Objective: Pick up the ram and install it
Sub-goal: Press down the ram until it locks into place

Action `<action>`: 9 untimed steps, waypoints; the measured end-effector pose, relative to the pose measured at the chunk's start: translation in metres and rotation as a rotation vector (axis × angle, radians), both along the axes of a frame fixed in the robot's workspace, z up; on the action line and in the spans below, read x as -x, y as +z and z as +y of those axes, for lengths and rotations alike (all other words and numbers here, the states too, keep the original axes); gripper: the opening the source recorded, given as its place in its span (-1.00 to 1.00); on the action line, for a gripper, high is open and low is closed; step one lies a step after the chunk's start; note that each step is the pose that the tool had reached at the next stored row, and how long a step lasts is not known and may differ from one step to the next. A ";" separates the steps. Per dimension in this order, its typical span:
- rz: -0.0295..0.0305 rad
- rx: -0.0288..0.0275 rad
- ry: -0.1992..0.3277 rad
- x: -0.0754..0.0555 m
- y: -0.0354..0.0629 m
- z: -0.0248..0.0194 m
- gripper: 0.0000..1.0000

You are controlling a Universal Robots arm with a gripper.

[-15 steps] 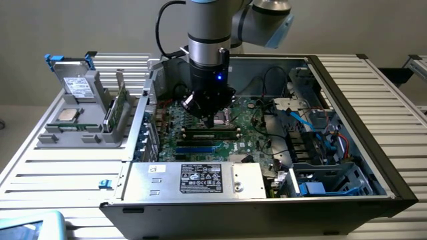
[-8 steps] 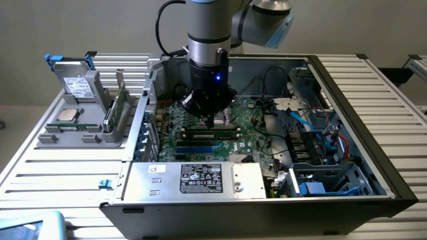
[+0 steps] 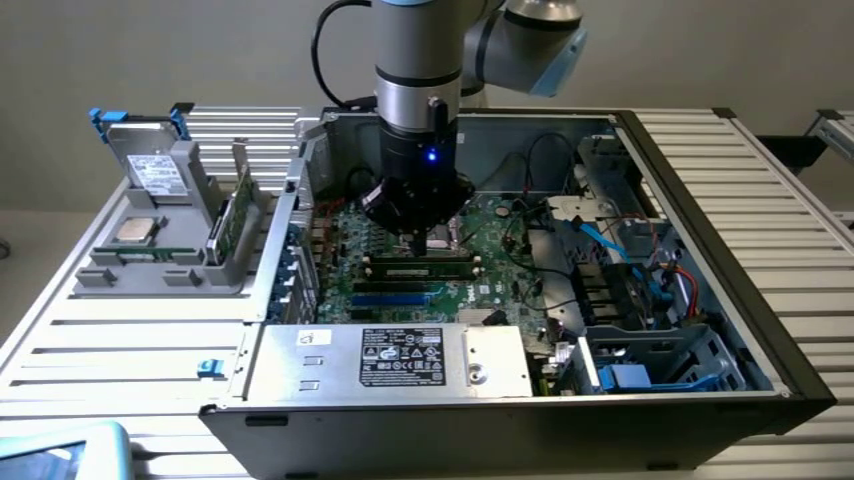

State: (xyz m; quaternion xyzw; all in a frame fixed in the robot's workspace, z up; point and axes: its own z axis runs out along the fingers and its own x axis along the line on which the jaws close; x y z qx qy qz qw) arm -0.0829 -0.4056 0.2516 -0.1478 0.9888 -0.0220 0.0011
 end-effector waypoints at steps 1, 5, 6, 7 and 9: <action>0.0000 0.0000 -0.015 0.000 0.0000 0.0000 -0.79; -0.0003 -0.0001 -0.076 0.000 0.0000 0.0000 -0.79; -0.0004 -0.0001 -0.091 0.000 0.0000 0.0000 -0.79; -0.0005 -0.0001 -0.106 0.000 0.0000 0.0000 -0.79; -0.0016 -0.0001 -0.133 0.000 0.0000 0.0000 -0.79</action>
